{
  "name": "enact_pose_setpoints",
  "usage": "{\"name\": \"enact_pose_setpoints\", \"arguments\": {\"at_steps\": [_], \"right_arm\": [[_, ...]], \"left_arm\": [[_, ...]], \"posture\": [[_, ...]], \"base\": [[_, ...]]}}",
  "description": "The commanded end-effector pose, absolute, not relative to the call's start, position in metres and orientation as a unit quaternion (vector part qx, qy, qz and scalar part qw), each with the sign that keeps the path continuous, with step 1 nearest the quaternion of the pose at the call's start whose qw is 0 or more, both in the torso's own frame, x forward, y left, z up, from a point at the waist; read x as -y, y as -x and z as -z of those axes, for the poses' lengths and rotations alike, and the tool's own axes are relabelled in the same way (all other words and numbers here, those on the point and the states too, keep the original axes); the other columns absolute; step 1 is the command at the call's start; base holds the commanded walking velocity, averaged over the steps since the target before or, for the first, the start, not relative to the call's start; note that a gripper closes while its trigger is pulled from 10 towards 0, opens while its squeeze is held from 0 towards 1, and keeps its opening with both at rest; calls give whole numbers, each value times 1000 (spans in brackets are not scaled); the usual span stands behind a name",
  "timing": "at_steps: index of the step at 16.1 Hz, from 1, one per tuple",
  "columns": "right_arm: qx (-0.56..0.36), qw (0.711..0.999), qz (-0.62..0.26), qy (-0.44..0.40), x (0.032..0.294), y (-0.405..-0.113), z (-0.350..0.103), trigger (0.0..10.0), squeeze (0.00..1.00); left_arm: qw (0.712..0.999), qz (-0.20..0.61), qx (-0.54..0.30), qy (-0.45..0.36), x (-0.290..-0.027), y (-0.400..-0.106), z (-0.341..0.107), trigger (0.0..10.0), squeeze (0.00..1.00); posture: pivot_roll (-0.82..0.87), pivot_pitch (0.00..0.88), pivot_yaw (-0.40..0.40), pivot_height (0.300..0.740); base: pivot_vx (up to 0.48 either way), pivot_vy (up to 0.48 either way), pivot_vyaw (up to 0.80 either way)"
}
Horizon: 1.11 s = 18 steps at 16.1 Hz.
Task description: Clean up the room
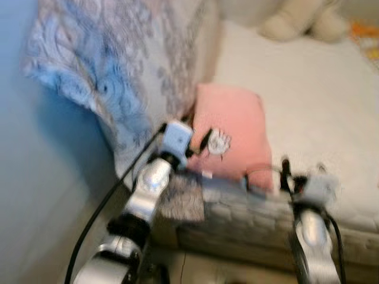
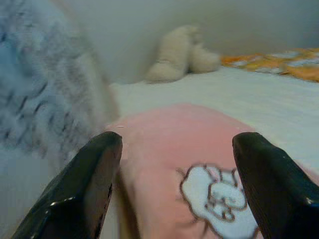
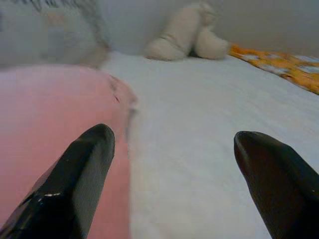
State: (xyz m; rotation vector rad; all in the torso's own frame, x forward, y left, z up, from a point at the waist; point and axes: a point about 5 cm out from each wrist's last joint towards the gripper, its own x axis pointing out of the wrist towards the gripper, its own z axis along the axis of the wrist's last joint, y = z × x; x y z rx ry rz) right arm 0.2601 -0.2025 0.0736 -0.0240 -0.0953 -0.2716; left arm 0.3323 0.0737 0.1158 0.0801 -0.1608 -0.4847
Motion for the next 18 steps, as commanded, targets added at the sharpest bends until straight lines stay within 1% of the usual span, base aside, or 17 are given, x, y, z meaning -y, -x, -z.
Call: {"name": "enact_pose_setpoints", "arguments": {"at_steps": [1,2,4,7,9,14,16,17,18], "right_arm": [[47,987,151,22,212,-257,-77,10000,0],[55,989,137,29,213,-264,-85,10000,0],[51,991,121,29,209,-266,-85,10000,0],[53,995,71,43,193,-270,-87,10000,0],[39,997,61,41,189,-269,-82,10000,0],[12,997,51,49,187,-265,-72,10000,0],[7,998,43,56,185,-264,-71,10000,0],[4,997,45,61,186,-264,-69,10000,0],[1,997,52,56,188,-264,-67,10000,0]], "left_arm": [[968,236,82,-19,-67,-332,-122,10000,0],[979,195,63,-17,-78,-331,-115,10000,0],[980,192,56,-16,-80,-329,-113,10000,0],[973,220,62,-15,-74,-326,-116,10000,0],[973,221,58,-17,-76,-324,-115,10000,0],[975,214,56,-24,-77,-330,-119,10000,0],[978,202,36,-36,-80,-336,-116,10000,0],[982,180,13,-62,-85,-339,-108,10000,0],[985,165,5,-56,-89,-340,-106,10000,0]], "posture": [[-88,0,41,740],[-86,0,33,740],[-84,0,28,740],[-77,0,20,740],[-72,0,20,740],[-65,0,9,740],[-66,0,9,740],[-66,0,9,740],[-70,0,12,740]], "base": [[0,-480,0],[0,-480,0],[0,-480,0],[0,-480,0],[0,-480,0],[0,-480,-694],[0,-480,-619],[0,0,-619],[0,0,0]]}}
